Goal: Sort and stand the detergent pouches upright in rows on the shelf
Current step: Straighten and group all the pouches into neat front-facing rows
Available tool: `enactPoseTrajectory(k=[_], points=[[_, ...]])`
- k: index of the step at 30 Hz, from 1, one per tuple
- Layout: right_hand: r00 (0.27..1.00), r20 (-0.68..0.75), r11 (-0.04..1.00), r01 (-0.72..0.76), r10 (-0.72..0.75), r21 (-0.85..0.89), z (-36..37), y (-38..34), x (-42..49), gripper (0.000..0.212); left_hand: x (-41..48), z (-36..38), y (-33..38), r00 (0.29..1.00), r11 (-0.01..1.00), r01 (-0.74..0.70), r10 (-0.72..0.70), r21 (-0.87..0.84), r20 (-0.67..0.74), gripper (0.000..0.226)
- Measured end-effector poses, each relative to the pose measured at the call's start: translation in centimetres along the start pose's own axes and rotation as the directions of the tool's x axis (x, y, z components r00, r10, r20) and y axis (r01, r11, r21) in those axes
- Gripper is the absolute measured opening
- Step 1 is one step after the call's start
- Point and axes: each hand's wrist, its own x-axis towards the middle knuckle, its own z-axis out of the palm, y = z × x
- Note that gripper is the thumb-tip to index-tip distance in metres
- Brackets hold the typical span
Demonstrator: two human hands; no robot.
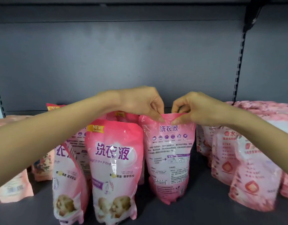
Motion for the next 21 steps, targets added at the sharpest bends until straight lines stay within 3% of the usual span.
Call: enactPoseTrajectory(k=[3,7,9,12,15,21], points=[[1.0,-0.007,0.998,-0.006,0.005,-0.061,-0.1,0.4,0.0,0.011,0.2,-0.3,0.0,0.999,1.0,0.003,-0.003,-0.002,0.039,0.013],[0.998,0.064,0.999,0.025,-0.023,-0.033,-0.7,0.2,-0.3,0.008,-0.3,-0.8,-0.5,0.986,0.963,0.06,-0.016,-0.263,0.166,0.021],[0.996,0.074,0.999,0.04,-0.04,-0.001,-0.8,0.2,-0.2,0.008,-0.4,-1.1,-1.0,0.992,0.94,0.022,0.022,-0.342,0.124,0.021],[0.996,0.072,0.998,0.05,-0.052,0.031,-0.9,0.6,0.2,0.007,-0.3,-0.9,-1.4,0.992,0.97,-0.127,0.124,-0.206,-0.024,0.032],[0.996,0.079,0.997,0.039,-0.044,0.062,-1.2,1.0,0.4,0.007,-0.3,-0.2,-1.3,0.967,0.968,-0.25,0.248,-0.037,-0.053,0.046],[0.997,0.078,0.993,0.012,-0.022,0.118,-1.6,1.7,0.4,0.013,0.2,0.5,-0.8,0.889,0.882,-0.449,0.457,0.146,-0.027,0.031]])
